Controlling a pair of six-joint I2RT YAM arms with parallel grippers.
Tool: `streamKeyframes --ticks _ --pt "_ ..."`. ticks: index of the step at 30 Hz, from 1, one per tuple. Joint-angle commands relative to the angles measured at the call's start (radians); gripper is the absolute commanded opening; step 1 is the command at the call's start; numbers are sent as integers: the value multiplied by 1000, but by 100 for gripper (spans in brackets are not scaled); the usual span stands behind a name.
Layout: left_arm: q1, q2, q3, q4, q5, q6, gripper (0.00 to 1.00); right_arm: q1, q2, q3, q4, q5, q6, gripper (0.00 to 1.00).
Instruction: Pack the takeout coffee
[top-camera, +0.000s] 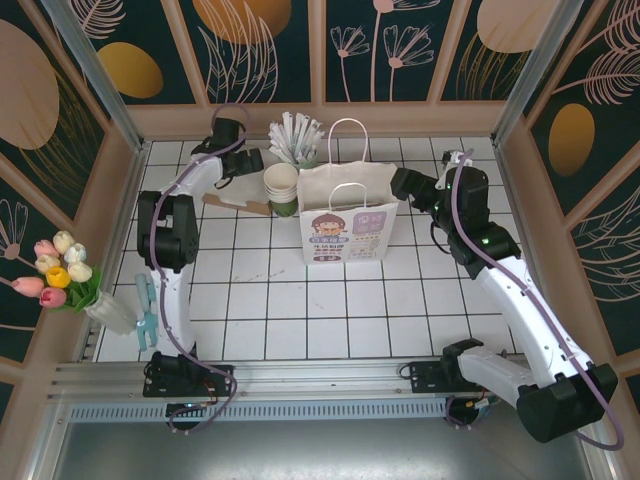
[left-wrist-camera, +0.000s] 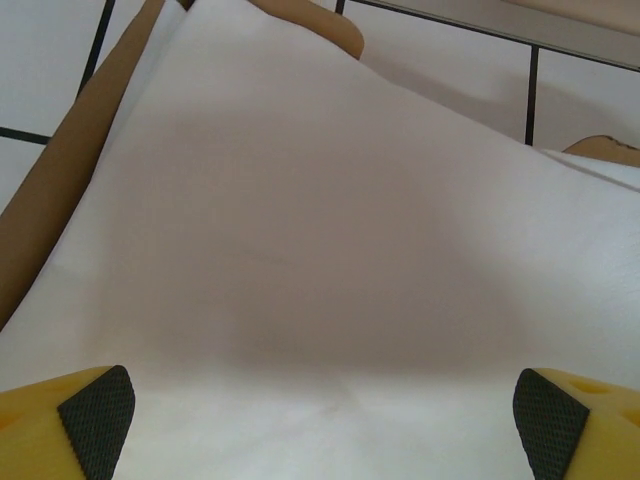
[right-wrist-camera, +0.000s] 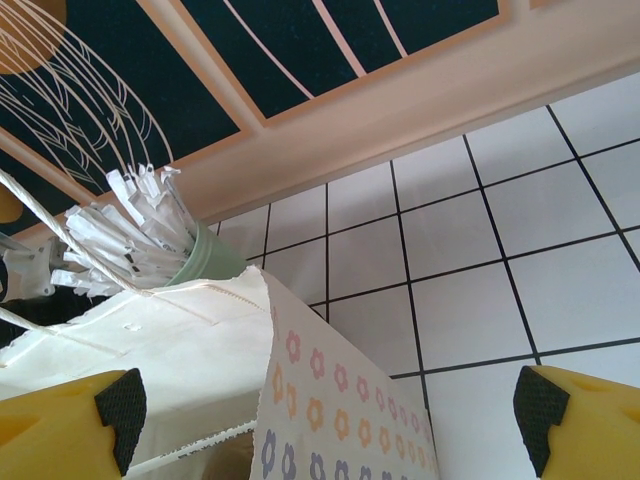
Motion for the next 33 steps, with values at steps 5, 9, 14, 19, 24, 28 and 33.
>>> streamKeyframes --ticks 5,9,14,19,24,28,33 --pt "3 134 203 -174 -42 25 99 4 -20 -15 24 27 17 97" --pt "3 174 264 -235 -38 28 90 5 -13 -14 29 28 21 96" --pt "3 181 265 -270 -70 0 75 5 -6 -4 24 25 30 97" --pt "4 160 243 -282 -90 -4 49 5 -4 6 19 29 29 96" --pt "3 148 241 -286 -93 8 26 5 -2 14 22 29 30 96" --pt "3 148 241 -285 -93 7 13 4 -3 18 23 32 32 96" --pt "4 110 230 -268 -108 6 0 5 -1 21 18 36 32 96"
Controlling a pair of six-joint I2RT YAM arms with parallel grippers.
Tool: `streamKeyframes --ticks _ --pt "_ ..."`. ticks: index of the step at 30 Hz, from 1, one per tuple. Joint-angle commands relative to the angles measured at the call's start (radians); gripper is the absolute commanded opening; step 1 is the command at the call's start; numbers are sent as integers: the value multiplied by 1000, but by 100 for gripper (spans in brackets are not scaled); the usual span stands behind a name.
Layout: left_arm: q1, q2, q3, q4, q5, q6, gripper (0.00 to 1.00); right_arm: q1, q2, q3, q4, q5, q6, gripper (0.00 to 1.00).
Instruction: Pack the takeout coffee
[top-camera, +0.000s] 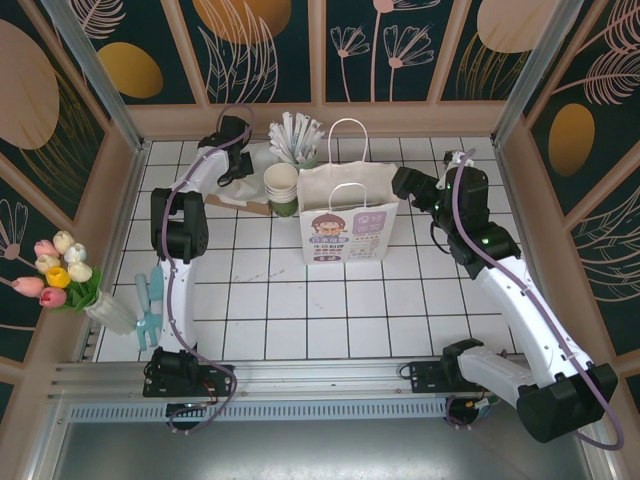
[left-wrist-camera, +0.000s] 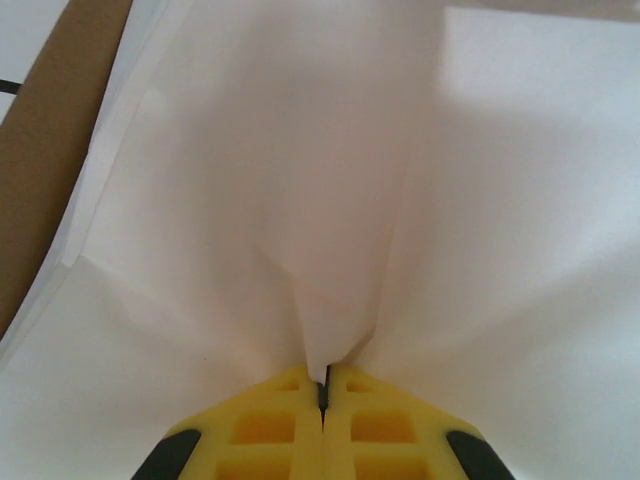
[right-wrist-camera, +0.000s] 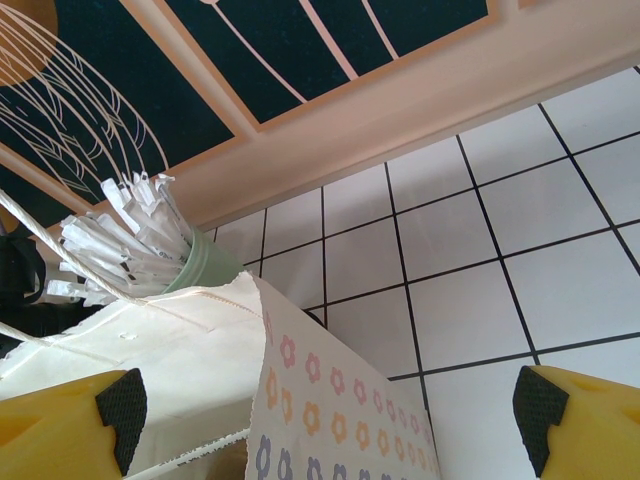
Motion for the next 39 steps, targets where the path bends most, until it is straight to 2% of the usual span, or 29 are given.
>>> streamKeyframes --ticks 1,8,19,27,34,39 --pt "3 -65 -11 -27 -26 0 0 5 -3 22 17 19 10 96" --pt "3 -171 -52 11 2 8 0 5 0 16 26 11 10 96" --pt "4 -195 -68 5 11 19 0 5 4 20 27 6 7 96" --pt "3 -185 -73 -10 -36 34 0 6 3 19 29 2 13 96" --pt "3 -166 -60 -13 -51 36 13 5 1 24 23 2 16 96" --pt "7 -154 -38 -24 -114 59 14 6 -4 25 15 6 16 96"
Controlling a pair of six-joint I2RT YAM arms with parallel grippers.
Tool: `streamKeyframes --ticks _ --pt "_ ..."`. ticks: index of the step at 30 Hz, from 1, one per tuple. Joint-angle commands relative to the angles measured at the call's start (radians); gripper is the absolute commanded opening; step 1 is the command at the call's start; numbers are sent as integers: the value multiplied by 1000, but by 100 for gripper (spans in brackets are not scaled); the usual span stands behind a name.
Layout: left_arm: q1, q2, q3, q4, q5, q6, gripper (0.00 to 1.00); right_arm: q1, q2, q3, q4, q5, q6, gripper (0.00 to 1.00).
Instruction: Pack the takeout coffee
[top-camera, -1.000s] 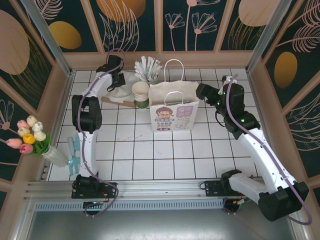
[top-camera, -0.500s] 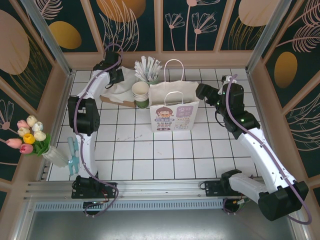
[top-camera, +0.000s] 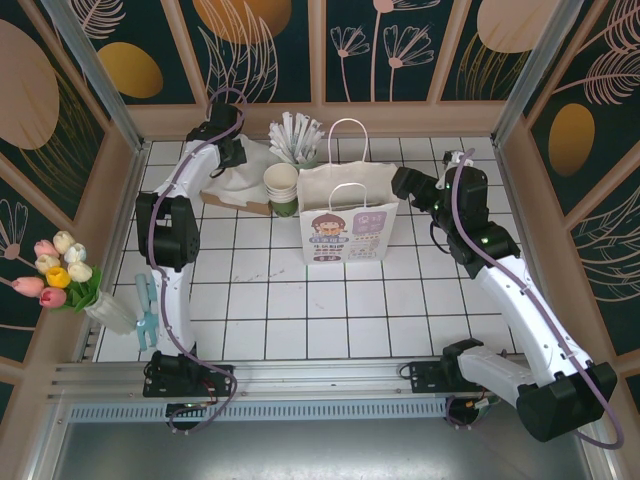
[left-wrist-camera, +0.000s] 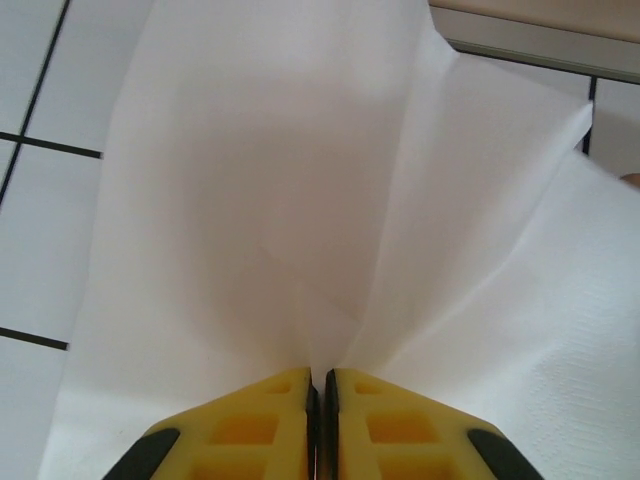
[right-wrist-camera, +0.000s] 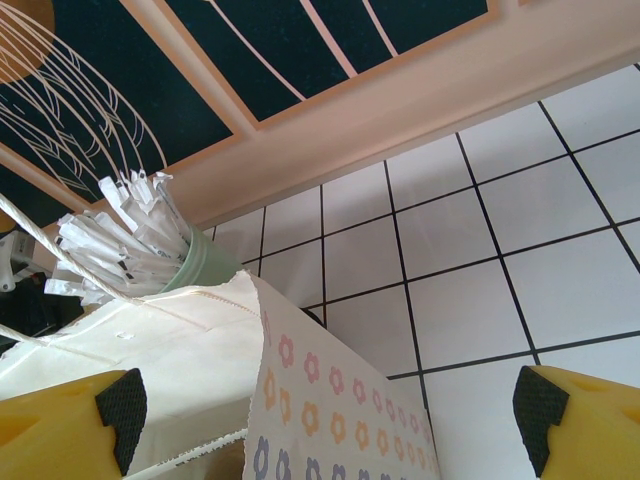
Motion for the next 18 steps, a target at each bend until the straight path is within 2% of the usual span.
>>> streamKeyframes --ticks 1,3,7,11,13,18 --pt "7 12 34 -36 -58 30 19 7 -11 23 14 8 15 96" --pt "9 11 46 -51 -55 38 33 7 -12 23 12 10 14 96" --pt "17 -38 12 -26 -56 60 51 6 -12 22 14 10 15 96" --pt "39 -86 -43 15 -7 133 72 6 -6 22 18 9 15 96" --pt "66 -104 -80 43 48 173 78 6 -4 24 17 9 16 96" --pt "192 -109 -136 70 331 189 78 6 0 27 14 15 14 96"
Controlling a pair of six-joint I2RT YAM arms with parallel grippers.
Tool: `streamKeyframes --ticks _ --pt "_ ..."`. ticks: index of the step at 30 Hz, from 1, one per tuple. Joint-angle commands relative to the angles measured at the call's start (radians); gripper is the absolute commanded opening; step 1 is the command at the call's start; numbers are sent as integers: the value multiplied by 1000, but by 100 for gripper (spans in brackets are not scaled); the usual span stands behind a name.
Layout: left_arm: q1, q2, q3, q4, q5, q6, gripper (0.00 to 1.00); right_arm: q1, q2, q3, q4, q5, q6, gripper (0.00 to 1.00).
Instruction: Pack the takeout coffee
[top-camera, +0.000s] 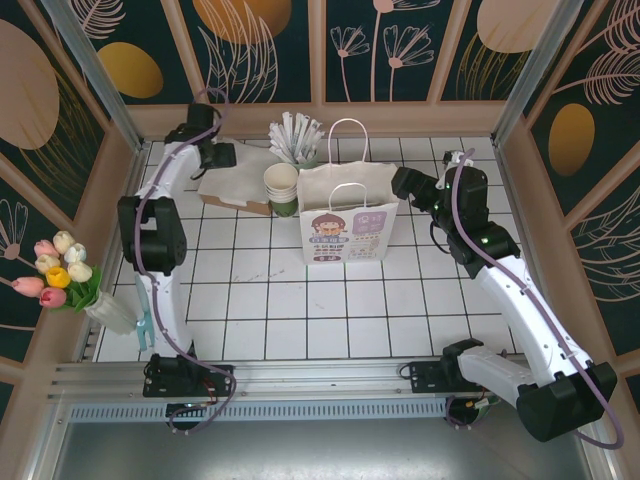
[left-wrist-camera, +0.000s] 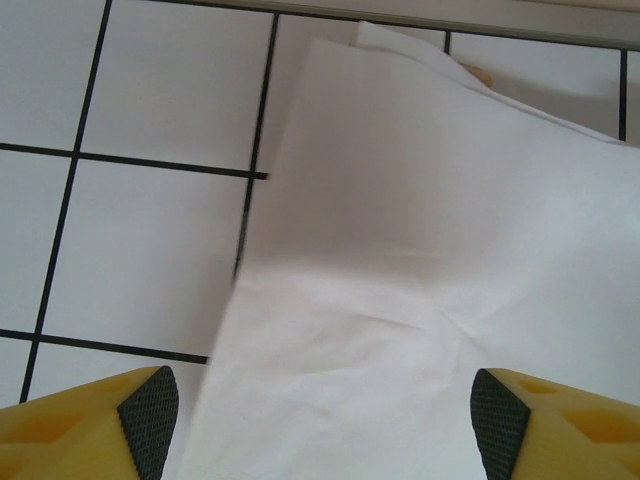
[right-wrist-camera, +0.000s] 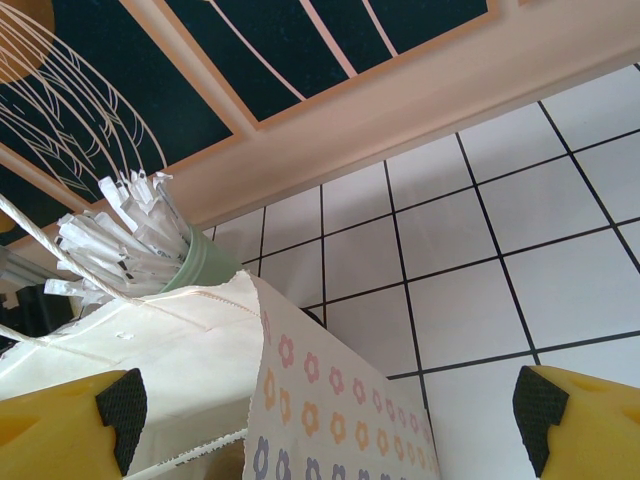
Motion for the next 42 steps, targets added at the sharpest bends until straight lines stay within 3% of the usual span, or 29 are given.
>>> streamKeyframes --ticks 1,5,15,19,26,34,38,42 --pt "91 -22 -39 35 208 34 78 7 1 29 14 16 14 96" --pt "157 4 -75 58 350 25 76 6 9 35 16 17 15 96" --pt "161 77 -68 67 506 93 71 8 48 68 19 -4 22 96" --pt "160 116 -30 53 500 88 64 8 48 70 17 -3 26 96" --pt "161 101 -29 49 476 100 28 9 38 67 10 2 29 96" --pt "161 59 -27 30 475 119 18 9 38 63 14 1 31 96" --pt "161 50 -22 25 472 119 24 11 36 61 13 1 31 96" --pt "161 50 -20 23 472 118 23 11 28 57 13 2 32 96"
